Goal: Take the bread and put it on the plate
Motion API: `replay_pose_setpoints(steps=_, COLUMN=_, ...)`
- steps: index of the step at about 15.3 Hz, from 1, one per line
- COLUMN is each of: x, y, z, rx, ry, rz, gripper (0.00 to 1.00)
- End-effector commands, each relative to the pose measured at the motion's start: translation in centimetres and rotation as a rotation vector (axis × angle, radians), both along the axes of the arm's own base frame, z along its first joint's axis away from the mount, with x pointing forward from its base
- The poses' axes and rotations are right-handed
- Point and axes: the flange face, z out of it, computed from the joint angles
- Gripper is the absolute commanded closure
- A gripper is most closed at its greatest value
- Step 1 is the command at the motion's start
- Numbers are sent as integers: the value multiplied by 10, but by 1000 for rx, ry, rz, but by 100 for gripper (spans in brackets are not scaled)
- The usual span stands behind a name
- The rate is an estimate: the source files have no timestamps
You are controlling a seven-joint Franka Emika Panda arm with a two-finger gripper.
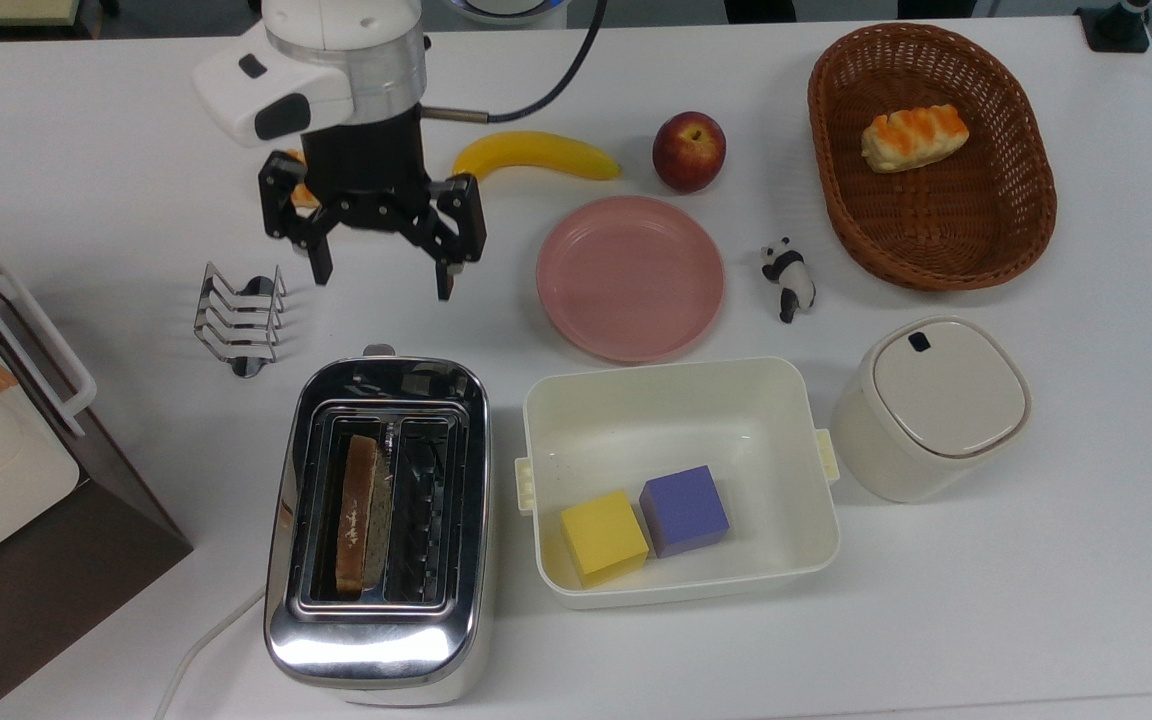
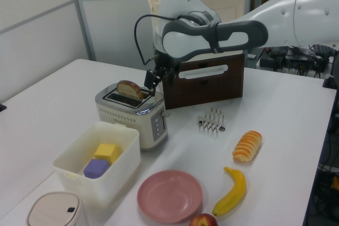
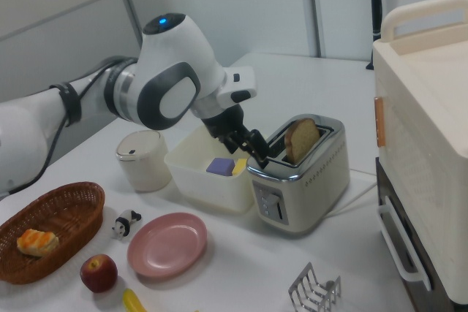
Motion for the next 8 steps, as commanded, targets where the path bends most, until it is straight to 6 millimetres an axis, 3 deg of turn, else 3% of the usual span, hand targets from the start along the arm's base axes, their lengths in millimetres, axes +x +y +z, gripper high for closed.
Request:
replay_pose_setpoints(steps=1, x=-34, y=5, z=23, rx=21, ry=101, rz=16, gripper=0)
replay_pose_setpoints(steps=8, x=-82, y=9, z=52, rx=29, ry=248, rz=89, gripper=0)
